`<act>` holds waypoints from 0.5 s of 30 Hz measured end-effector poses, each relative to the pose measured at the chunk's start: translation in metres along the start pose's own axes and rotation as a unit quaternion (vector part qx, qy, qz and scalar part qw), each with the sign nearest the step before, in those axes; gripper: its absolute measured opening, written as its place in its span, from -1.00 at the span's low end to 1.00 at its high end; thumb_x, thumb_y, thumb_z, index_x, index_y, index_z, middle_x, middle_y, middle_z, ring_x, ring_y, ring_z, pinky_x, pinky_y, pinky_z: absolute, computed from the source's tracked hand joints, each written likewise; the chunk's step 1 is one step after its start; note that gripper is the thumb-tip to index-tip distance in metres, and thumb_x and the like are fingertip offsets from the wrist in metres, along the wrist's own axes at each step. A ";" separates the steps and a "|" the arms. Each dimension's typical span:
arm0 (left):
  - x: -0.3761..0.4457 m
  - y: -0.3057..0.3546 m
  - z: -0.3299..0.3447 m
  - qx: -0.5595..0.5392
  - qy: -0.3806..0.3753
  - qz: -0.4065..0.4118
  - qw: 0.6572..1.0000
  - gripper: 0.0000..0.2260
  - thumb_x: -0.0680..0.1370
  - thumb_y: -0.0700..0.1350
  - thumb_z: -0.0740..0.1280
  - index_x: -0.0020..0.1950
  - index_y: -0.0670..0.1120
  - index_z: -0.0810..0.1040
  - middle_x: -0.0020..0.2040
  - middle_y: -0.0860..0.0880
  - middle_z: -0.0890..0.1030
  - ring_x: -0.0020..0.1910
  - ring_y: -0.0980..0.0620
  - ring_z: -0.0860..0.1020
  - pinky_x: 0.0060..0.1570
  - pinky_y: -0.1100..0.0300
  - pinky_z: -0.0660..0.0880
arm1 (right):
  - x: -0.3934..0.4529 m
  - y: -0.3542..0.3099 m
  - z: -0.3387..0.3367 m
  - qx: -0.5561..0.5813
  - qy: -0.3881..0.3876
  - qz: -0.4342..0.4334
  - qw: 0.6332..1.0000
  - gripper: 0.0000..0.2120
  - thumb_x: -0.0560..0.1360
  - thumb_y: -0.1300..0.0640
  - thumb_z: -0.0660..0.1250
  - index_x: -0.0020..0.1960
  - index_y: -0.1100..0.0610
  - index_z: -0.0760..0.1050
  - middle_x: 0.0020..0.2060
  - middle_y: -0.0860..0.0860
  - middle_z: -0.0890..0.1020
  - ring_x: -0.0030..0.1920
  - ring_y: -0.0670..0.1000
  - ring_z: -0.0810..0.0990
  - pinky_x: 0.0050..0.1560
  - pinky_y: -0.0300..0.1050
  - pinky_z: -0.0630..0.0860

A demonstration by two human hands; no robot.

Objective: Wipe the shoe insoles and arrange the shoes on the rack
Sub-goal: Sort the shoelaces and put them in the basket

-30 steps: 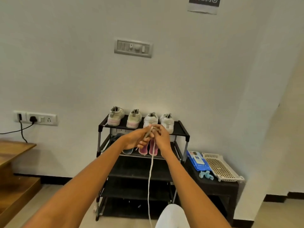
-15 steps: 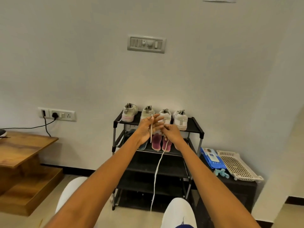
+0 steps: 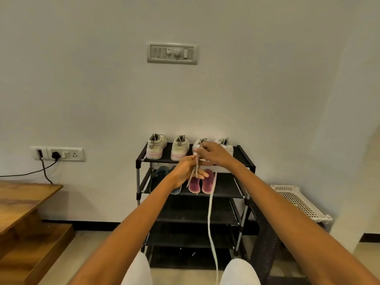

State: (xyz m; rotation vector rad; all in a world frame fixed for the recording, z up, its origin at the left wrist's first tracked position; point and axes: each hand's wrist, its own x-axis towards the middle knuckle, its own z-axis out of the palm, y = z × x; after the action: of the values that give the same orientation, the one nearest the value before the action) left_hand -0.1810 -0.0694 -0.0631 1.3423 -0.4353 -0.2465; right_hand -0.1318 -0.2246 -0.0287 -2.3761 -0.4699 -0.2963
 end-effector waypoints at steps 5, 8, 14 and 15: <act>0.013 0.001 -0.004 -0.103 -0.046 0.004 0.994 -0.70 0.64 -0.19 -0.01 0.26 -0.29 0.38 -0.33 -0.08 0.59 -0.57 0.13 0.32 -0.49 0.30 0.27 | -0.020 -0.033 -0.024 0.021 0.051 -0.018 0.998 -0.68 0.55 -0.07 0.24 -0.17 0.19 0.44 -0.34 0.02 0.46 -0.33 -0.06 0.39 -0.28 -0.12 0.31; 0.015 0.002 -0.002 -0.186 -0.085 -0.001 0.979 -0.72 0.59 -0.16 0.06 0.17 -0.23 0.49 -0.32 -0.04 0.52 -0.54 0.14 0.32 -0.52 0.32 0.28 | -0.026 -0.017 -0.014 0.038 0.047 -0.001 0.998 -0.72 0.59 0.02 0.19 -0.12 0.22 0.47 -0.29 0.05 0.50 -0.28 -0.04 0.44 -0.20 -0.08 0.37; 0.030 -0.001 0.006 -0.276 0.008 0.018 0.961 -0.74 0.56 -0.17 0.15 0.16 -0.23 0.51 0.05 -0.16 0.63 -0.14 -0.05 0.64 -0.20 0.11 0.61 | -0.038 0.001 0.019 -0.012 -0.052 0.053 0.997 -0.78 0.51 0.32 0.14 -0.26 0.14 0.42 -0.39 0.02 0.48 -0.34 0.00 0.44 -0.31 -0.16 0.34; 0.032 -0.002 0.004 -0.281 0.032 0.020 0.959 -0.76 0.58 -0.19 0.14 0.15 -0.23 0.51 0.04 -0.16 0.62 -0.06 -0.09 0.63 -0.14 0.06 0.62 | -0.040 0.001 0.020 -0.013 -0.064 0.048 0.997 -0.76 0.52 0.30 0.14 -0.29 0.11 0.39 -0.42 0.00 0.45 -0.35 0.00 0.43 -0.32 -0.18 0.33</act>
State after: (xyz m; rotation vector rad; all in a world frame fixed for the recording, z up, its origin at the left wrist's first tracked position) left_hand -0.1541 -0.0870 -0.0595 0.7793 -0.3058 -0.2673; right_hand -0.1660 -0.2219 -0.0577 -2.4449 -0.4117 -0.1080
